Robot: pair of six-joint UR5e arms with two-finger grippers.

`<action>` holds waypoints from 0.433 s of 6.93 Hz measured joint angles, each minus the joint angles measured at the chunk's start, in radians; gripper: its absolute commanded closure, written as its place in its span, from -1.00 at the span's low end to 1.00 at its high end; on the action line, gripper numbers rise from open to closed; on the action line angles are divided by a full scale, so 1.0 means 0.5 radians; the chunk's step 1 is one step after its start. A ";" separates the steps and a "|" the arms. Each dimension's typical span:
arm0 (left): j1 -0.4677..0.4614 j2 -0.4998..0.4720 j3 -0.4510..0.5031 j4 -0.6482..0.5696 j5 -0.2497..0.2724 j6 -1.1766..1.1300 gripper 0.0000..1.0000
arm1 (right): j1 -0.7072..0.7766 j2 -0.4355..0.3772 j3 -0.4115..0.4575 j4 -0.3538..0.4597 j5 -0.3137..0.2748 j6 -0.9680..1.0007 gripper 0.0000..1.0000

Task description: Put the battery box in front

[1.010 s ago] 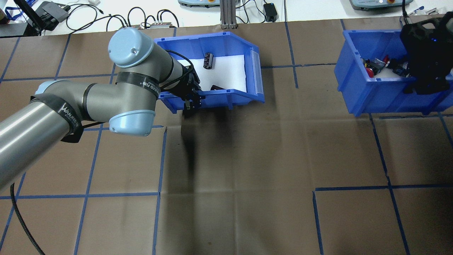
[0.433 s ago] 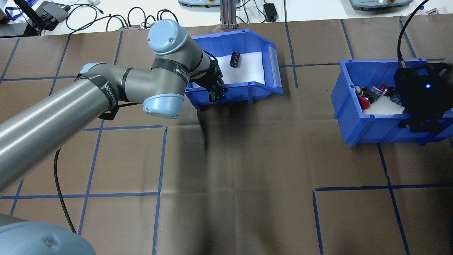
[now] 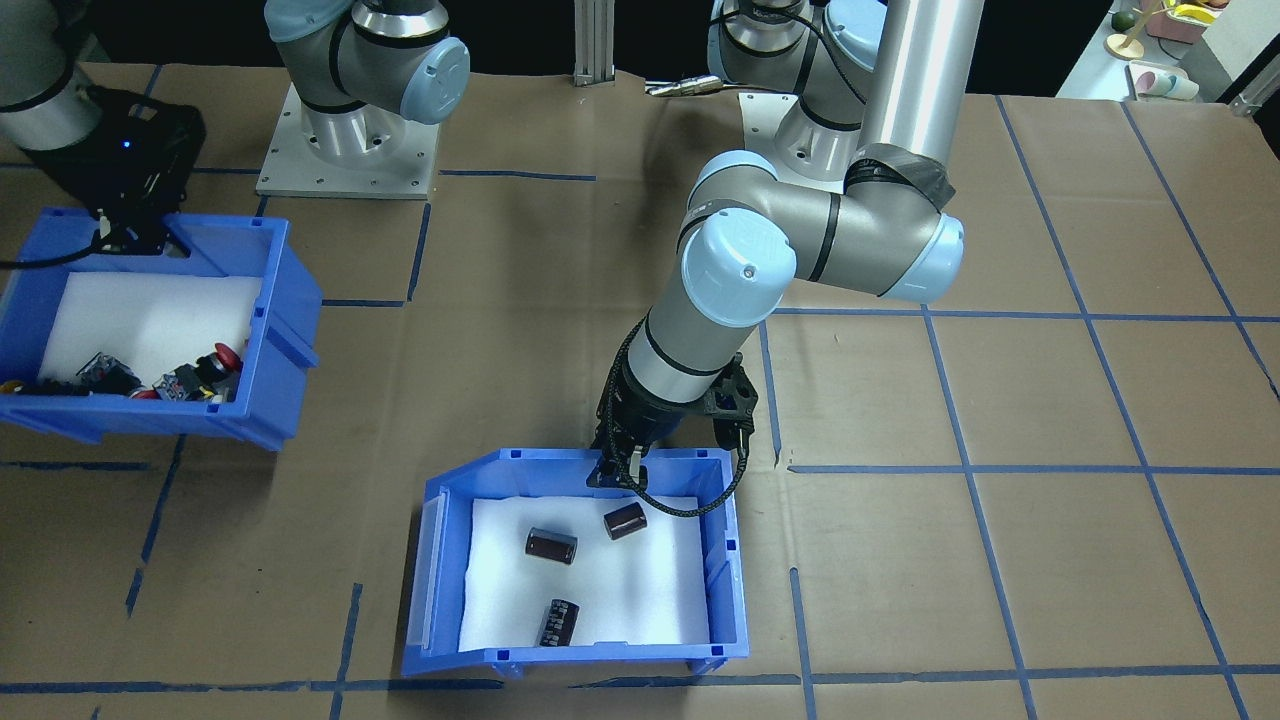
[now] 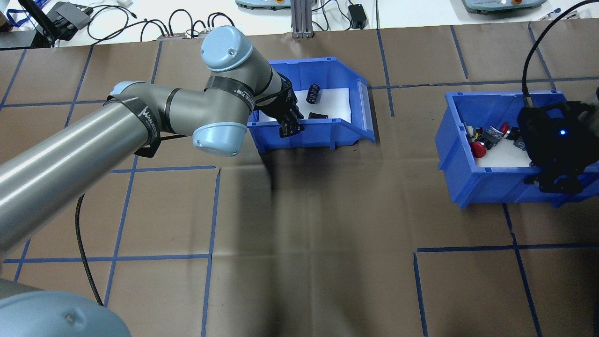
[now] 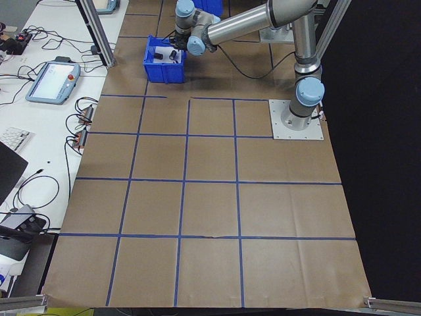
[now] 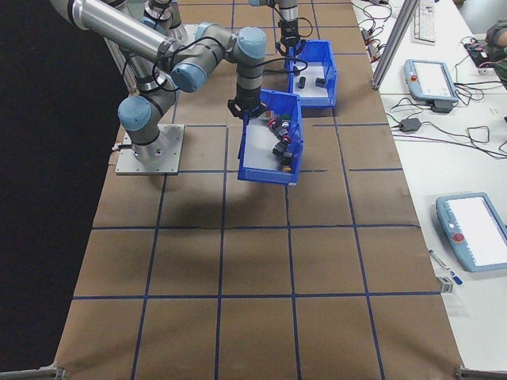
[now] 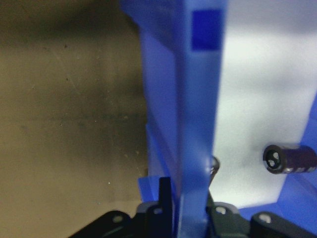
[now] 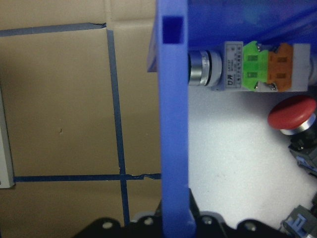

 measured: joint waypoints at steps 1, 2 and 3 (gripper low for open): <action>0.014 0.032 0.007 -0.029 0.003 0.012 -0.99 | 0.007 -0.166 0.132 0.003 0.010 0.062 0.97; 0.055 0.101 0.038 -0.104 0.002 0.094 -0.99 | 0.020 -0.338 0.271 0.008 0.025 0.139 0.97; 0.120 0.188 0.097 -0.288 0.010 0.310 -0.99 | 0.043 -0.474 0.392 0.011 0.048 0.175 0.97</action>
